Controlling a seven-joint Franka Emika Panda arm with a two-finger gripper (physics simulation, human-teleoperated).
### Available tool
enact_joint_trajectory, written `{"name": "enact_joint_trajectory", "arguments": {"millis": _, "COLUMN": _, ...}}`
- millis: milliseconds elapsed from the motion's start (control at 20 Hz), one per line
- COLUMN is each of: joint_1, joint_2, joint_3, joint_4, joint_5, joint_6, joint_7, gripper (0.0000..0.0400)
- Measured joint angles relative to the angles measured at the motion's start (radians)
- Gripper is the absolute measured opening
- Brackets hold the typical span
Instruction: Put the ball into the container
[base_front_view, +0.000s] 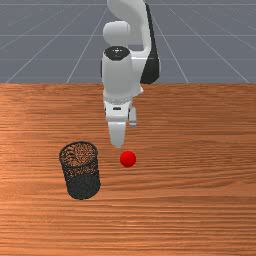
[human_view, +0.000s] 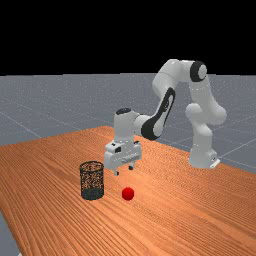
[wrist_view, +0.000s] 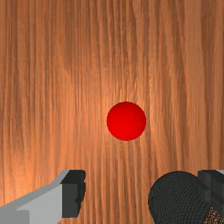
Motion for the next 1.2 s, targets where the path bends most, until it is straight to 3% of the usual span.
{"name": "enact_joint_trajectory", "arguments": {"millis": 500, "joint_1": 0.001, "joint_2": 0.123, "joint_3": 0.008, "joint_4": 0.012, "joint_5": 0.01, "joint_6": 0.102, "joint_7": 0.003, "gripper": 0.04}}
{"name": "enact_joint_trajectory", "arguments": {"millis": 650, "joint_1": 0.009, "joint_2": 0.175, "joint_3": 0.006, "joint_4": 0.109, "joint_5": 0.004, "joint_6": 0.04, "joint_7": 0.011, "gripper": 0.04}}
{"name": "enact_joint_trajectory", "arguments": {"millis": 1200, "joint_1": 0.086, "joint_2": 0.164, "joint_3": 0.013, "joint_4": 0.103, "joint_5": -0.005, "joint_6": 0.047, "joint_7": 0.11, "gripper": 0.04}}
